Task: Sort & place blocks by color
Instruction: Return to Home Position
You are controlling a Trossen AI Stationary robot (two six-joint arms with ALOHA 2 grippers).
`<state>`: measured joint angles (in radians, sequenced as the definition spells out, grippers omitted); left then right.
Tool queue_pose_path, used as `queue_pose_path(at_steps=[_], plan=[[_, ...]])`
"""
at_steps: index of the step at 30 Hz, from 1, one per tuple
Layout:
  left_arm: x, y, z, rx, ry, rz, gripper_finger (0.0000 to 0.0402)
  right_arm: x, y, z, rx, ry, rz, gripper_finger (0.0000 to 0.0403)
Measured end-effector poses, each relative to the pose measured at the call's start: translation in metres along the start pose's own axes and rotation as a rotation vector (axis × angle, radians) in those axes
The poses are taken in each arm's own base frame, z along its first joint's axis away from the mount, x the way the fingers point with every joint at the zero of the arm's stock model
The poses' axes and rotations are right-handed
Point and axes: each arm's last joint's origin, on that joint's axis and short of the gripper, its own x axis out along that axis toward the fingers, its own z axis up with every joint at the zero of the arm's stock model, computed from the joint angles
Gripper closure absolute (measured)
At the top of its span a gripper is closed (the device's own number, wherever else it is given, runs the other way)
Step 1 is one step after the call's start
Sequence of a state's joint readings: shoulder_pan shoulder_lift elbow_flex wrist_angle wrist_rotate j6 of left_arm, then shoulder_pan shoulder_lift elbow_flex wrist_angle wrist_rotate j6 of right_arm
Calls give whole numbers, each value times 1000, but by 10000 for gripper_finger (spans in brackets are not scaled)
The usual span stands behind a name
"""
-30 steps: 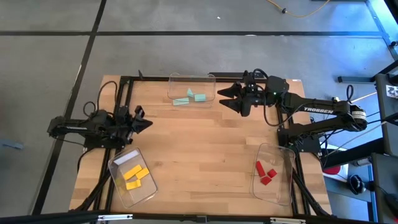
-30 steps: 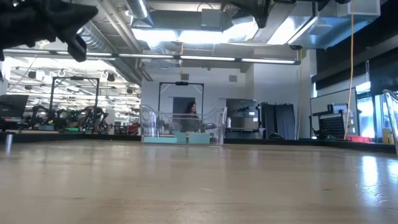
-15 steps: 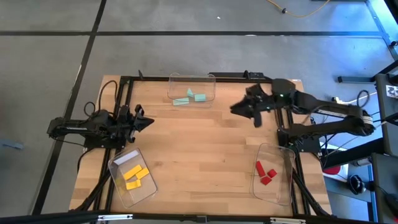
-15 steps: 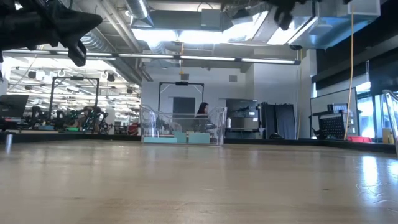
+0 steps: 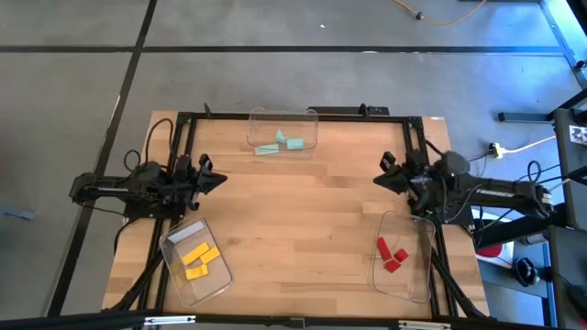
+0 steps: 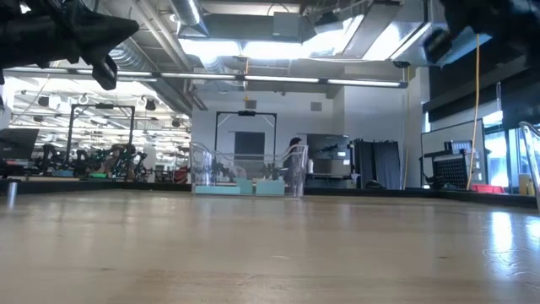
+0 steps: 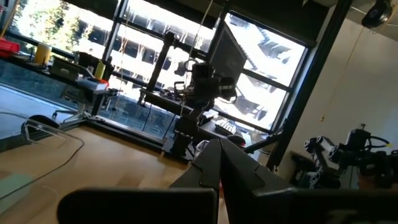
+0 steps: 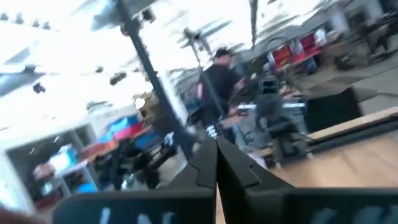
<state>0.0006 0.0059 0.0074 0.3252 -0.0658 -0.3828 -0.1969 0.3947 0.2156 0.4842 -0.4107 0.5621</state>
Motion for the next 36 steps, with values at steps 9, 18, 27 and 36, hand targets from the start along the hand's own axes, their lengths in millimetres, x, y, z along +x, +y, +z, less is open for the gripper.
queue_pose_path(at_steps=[9,18,27,36], plan=[[0,0,0,0,0,0,401,-26,-23,-41,-111,-48,-297,402],[0,0,0,1,1,-1,401,-43,-33,-66,-154,240,-527,403],[0,0,0,0,3,-4,401,-38,-21,-72,-26,159,-290,403],[0,0,0,0,3,-4,401,-36,-17,-81,-163,241,-285,400]])
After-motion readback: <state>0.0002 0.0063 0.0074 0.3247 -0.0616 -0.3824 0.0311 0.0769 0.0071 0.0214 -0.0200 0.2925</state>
